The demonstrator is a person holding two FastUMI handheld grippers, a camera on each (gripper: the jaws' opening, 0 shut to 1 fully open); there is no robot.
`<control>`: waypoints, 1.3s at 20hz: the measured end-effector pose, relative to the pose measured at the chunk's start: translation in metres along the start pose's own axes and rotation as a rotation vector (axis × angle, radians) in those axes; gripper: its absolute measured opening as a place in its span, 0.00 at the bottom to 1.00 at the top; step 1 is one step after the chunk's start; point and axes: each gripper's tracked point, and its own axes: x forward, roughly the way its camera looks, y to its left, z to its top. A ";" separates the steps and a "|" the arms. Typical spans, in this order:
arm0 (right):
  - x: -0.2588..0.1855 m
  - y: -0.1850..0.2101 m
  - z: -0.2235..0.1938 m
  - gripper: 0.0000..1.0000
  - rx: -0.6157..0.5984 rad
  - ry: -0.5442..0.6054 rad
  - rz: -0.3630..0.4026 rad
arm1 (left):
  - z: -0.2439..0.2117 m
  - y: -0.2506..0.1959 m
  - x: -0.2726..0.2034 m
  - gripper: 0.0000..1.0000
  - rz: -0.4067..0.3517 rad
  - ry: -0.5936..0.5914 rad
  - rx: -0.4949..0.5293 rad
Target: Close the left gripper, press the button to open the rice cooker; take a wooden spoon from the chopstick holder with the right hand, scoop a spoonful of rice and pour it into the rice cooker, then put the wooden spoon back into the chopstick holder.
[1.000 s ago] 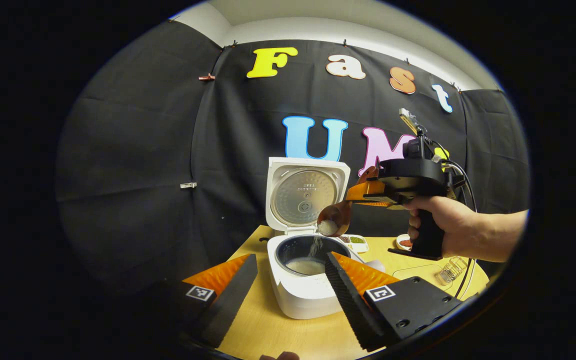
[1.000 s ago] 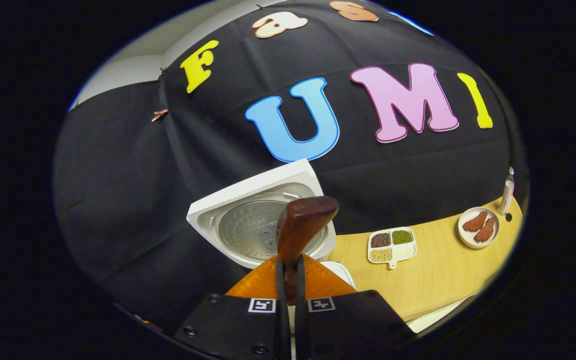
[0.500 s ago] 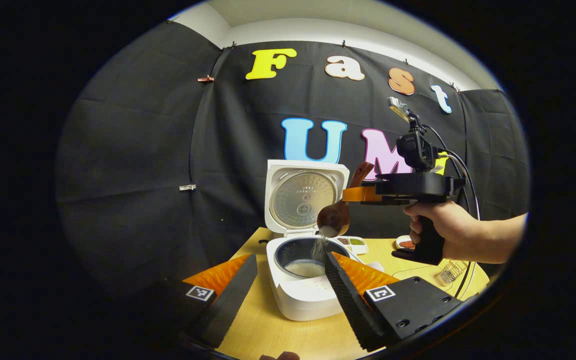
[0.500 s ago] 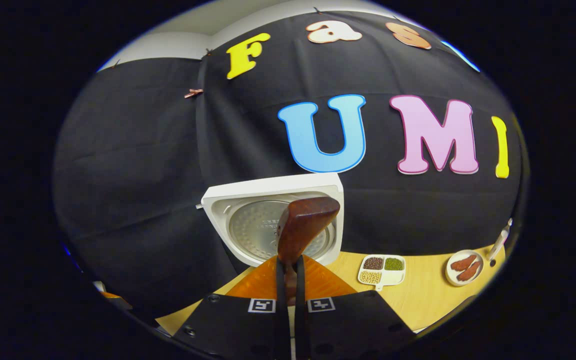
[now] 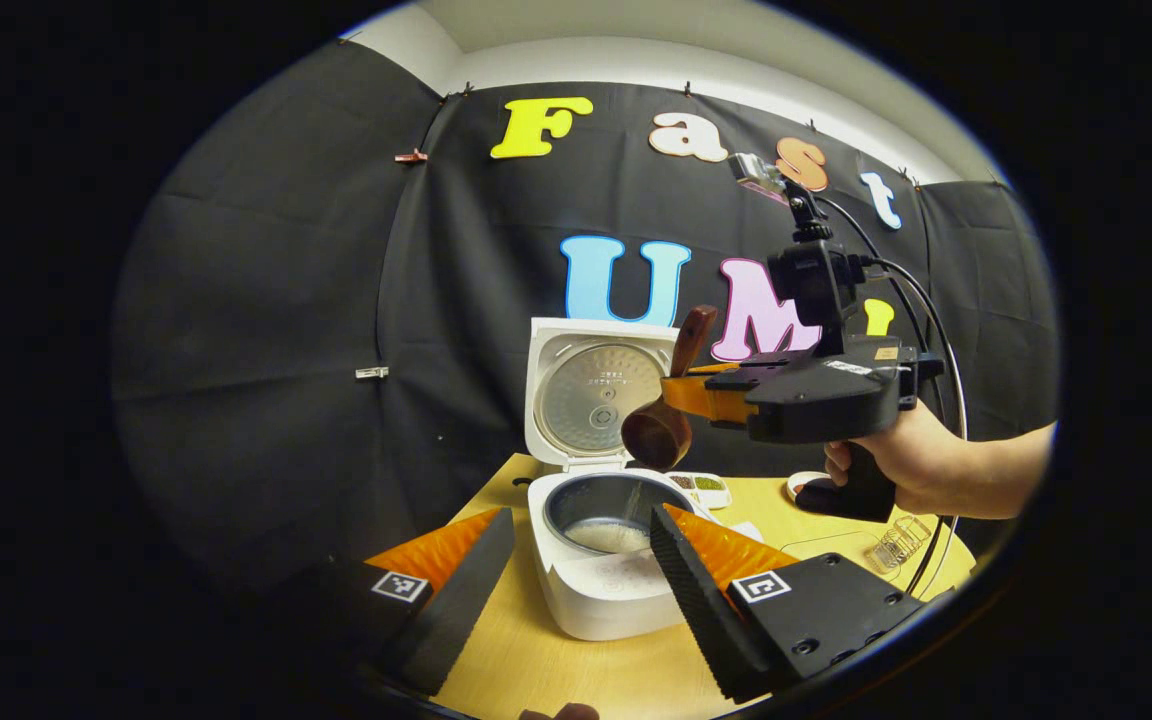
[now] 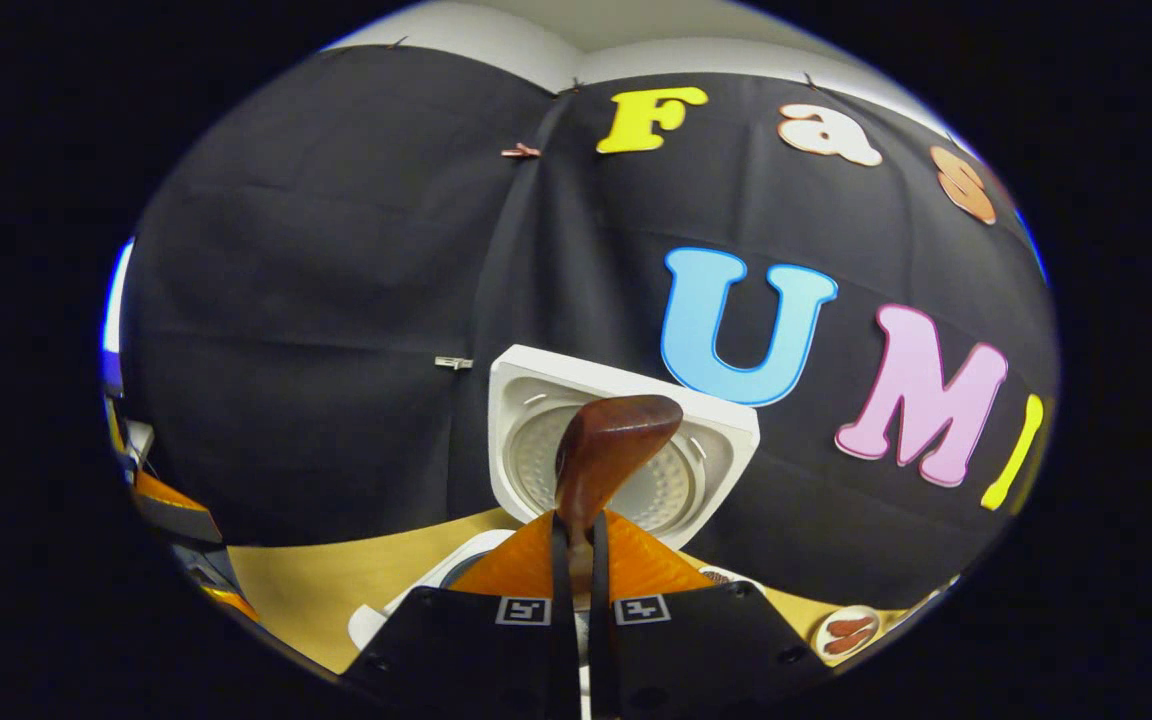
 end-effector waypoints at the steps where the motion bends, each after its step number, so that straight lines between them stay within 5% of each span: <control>1: -0.002 0.004 0.003 0.08 -0.052 -0.005 0.009 | -0.001 0.000 0.000 0.95 0.000 0.000 0.000; 5: -0.004 0.011 -0.007 0.08 -0.041 -0.002 0.035 | -0.001 0.000 -0.002 0.95 0.004 -0.003 0.010; 17: -0.026 -0.071 -0.013 0.08 0.710 0.029 -0.086 | 0.000 -0.012 -0.013 0.95 0.002 -0.006 0.036; 26: -0.124 -0.153 -0.019 0.08 0.800 -0.049 -0.169 | 0.011 -0.043 -0.013 0.94 -0.029 -0.027 0.066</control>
